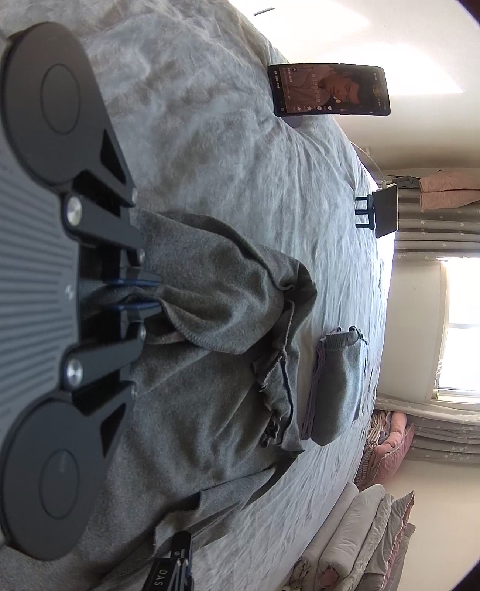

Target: Fold clothes

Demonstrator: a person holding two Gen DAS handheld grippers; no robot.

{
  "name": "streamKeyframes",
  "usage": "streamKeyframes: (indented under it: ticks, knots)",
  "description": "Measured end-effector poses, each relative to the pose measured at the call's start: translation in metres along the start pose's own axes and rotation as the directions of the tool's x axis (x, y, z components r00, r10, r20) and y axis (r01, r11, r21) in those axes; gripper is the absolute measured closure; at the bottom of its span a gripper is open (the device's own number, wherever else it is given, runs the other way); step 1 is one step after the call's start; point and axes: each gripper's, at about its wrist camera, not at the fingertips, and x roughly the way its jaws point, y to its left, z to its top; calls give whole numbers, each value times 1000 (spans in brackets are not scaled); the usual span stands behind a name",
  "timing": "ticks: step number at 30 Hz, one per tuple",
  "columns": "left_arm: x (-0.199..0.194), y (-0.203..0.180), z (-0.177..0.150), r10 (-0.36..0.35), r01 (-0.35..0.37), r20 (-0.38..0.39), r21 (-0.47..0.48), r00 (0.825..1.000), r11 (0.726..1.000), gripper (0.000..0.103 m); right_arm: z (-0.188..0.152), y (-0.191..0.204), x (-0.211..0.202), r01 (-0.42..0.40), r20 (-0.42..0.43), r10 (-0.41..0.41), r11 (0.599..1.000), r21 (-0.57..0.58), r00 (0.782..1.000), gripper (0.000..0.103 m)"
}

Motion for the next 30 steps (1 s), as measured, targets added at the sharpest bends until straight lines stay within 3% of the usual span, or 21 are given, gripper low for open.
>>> streamKeyframes:
  ticks: [6,10,13,14,18,20,25,30]
  knots:
    - [-4,8,0,-6,6,7,-21,1000,1000,94,2,-15,-1,125,32,-125,992,-5,992,101]
    - [-6,13,1,-11,11,5,-39,1000,999,93,3,-37,-1,131,12,-132,989,73,991,101]
    - [-6,15,1,-9,9,2,-40,1000,999,86,5,-43,-3,82,-5,-82,990,119,997,100]
    - [-6,15,0,-11,11,2,-38,1000,999,85,5,-42,-4,60,-12,-58,990,125,998,88]
    - [-9,16,1,-5,5,0,-40,1000,999,71,6,-27,-7,-20,-32,24,995,102,999,79]
    - [-10,17,1,1,-1,3,-41,1000,999,66,6,-18,-10,-56,-32,58,995,79,998,51]
    - [-12,23,2,2,-2,3,-60,1000,998,61,3,2,-12,-108,-30,109,994,19,994,48]
    - [-13,26,0,36,-36,-3,-45,999,998,53,-1,9,-6,-86,-30,84,995,-41,996,48]
